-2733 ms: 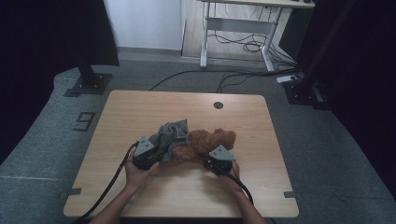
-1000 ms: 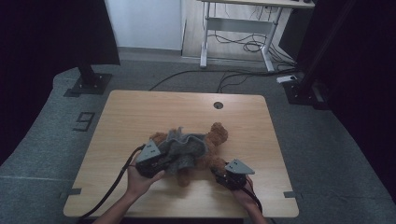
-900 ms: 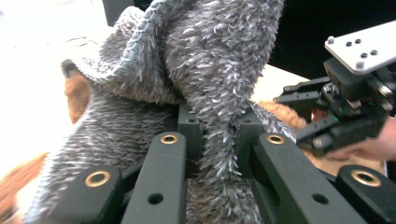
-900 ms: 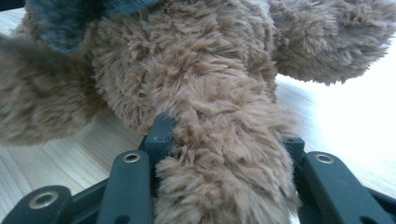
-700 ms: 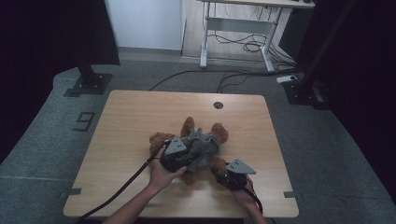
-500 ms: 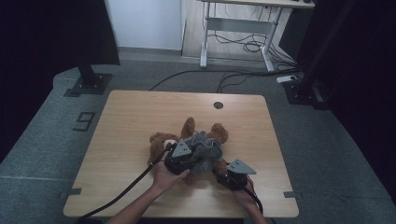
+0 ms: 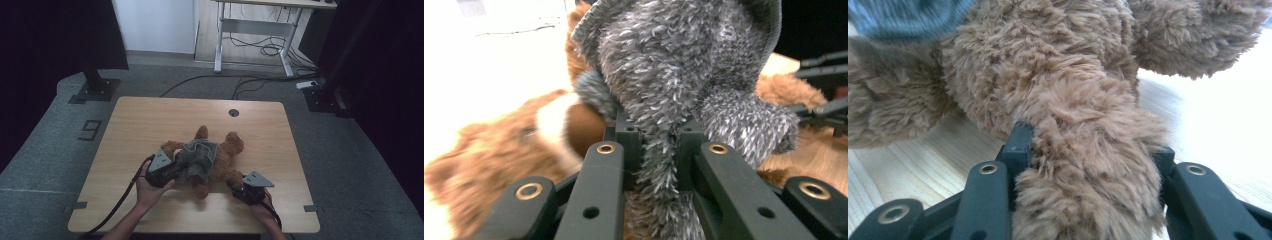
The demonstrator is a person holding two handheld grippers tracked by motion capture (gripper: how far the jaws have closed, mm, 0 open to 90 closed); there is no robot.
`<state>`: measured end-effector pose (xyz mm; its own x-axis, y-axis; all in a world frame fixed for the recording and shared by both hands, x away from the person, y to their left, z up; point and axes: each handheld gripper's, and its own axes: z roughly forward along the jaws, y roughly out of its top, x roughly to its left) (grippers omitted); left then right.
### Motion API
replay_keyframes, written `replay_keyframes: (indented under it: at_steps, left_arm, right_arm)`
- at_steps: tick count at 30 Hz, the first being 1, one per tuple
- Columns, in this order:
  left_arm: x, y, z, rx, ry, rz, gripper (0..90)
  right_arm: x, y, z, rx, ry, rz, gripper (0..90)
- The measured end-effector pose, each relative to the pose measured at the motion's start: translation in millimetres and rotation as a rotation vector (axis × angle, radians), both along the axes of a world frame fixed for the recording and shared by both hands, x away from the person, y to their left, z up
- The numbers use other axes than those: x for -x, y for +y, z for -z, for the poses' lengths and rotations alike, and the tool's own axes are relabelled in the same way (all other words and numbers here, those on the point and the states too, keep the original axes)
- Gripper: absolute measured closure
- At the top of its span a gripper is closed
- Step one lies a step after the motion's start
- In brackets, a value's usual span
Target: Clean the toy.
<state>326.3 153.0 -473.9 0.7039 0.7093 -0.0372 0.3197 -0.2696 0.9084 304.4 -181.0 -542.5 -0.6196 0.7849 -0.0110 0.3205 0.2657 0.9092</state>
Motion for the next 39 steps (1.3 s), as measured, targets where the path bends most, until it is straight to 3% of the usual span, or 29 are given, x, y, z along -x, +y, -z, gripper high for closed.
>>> replay_keyframes:
  at_steps: [5, 9, 24, 34, 39]
  left_arm:
    - [-2.3, 16.8, -2.8, -0.001, -0.004, -0.038, 78.7]
    - [-2.8, 30.7, -1.6, -0.026, -0.013, -0.084, 78.8]
    - [-10.6, 67.3, 24.0, -0.052, 0.062, -0.173, 78.8]
    - [-13.6, 66.9, 24.2, -0.036, 0.072, -0.163, 78.6]
    - [-9.0, 74.1, 17.8, -0.040, 0.052, -0.175, 78.6]
  right_arm:
    - [0.4, 0.0, 0.1, 0.002, -0.001, 0.000, 53.2]
    - [-0.3, -0.3, 0.6, -0.001, 0.001, 0.003, 53.2]
    - [-1.0, -2.7, 2.0, 0.006, 0.000, 0.019, 53.3]
    - [-2.5, -3.4, 2.4, 0.000, -0.003, 0.042, 53.3]
    - [-2.6, -4.5, 2.4, 0.000, -0.003, 0.053, 53.1]
